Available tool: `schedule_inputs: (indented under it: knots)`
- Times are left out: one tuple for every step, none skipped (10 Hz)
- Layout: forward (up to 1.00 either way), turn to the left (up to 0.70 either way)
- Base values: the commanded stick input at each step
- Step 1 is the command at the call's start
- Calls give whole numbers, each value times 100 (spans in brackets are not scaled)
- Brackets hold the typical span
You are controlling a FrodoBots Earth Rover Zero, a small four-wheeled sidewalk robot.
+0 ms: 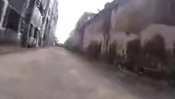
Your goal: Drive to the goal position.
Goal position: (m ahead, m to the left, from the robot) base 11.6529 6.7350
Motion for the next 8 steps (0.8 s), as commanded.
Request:
schedule_inputs:
  knots:
    - [50, 50]
    - [50, 36]
    - [50, 0]
    - [50, 0]
    - [50, 0]
    - [50, 0]
    - [50, 0]
    - [50, 0]
